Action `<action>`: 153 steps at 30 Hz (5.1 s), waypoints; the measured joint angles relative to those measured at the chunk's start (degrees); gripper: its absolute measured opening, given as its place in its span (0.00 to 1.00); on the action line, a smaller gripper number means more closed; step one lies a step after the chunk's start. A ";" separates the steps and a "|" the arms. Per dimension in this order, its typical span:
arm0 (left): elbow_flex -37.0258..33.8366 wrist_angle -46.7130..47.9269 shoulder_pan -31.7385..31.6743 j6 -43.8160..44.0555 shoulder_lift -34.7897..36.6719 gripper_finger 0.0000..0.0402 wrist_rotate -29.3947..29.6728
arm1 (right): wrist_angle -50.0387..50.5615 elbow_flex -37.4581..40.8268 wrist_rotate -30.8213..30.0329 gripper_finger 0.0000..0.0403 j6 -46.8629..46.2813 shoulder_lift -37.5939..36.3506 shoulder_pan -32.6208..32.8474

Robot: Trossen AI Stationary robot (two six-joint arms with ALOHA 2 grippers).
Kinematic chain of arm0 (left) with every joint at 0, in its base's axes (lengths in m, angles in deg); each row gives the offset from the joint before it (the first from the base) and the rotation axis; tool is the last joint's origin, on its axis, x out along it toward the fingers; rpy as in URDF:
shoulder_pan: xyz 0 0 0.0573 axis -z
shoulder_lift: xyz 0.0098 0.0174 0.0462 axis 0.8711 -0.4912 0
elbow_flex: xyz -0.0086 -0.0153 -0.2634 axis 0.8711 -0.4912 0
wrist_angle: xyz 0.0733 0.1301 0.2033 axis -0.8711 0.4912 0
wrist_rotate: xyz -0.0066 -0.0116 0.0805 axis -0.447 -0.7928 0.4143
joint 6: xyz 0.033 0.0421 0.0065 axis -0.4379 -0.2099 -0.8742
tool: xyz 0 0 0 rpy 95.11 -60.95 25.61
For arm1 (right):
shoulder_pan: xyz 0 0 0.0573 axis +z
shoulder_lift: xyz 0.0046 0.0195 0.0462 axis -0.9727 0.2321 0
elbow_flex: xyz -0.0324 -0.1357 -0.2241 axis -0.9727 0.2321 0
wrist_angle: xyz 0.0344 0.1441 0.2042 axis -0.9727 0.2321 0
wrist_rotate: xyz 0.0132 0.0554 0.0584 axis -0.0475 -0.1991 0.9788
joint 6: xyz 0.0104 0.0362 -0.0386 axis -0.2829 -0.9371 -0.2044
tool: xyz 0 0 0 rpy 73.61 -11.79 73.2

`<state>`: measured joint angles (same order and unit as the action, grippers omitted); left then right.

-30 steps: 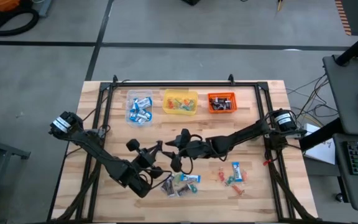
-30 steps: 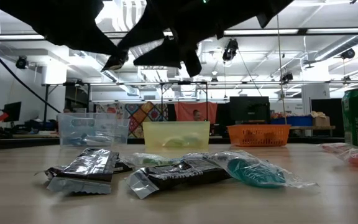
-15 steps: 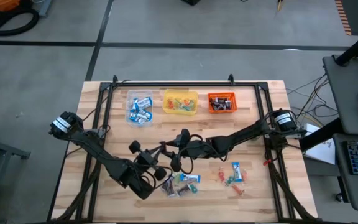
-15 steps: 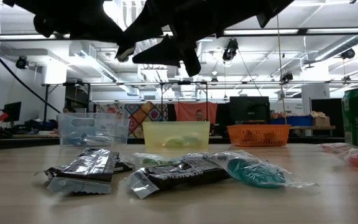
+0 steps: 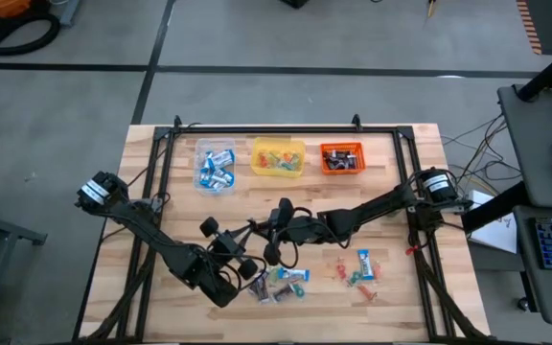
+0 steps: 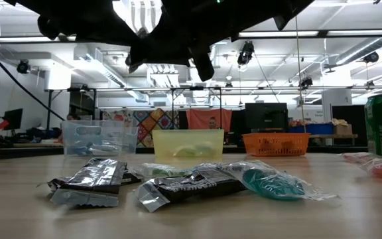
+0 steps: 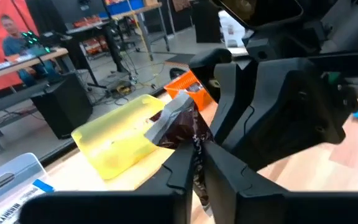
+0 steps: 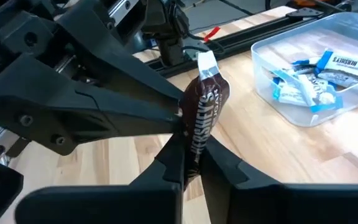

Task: Sort candy
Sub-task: Put the left black chocolate into the orange bin, then put the red gummy into the yellow bin

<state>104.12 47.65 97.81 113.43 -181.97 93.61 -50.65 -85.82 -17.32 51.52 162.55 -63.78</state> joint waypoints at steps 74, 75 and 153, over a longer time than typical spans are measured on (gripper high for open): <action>-1.44 19.09 2.14 -13.79 15.06 0.29 -27.93 | 79.37 -2.16 14.85 0.33 -15.62 -19.73 -20.62; -1.44 19.05 2.14 -15.26 15.36 0.28 -28.59 | 81.22 -2.12 15.66 0.33 -16.38 -19.06 -19.56; -22.01 -24.72 1.85 -29.72 23.66 0.28 -27.17 | 70.70 4.65 9.19 0.06 -22.52 -15.38 -11.78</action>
<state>82.11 22.93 99.67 83.70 -158.31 66.45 20.06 -81.17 -8.13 29.00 147.17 -75.56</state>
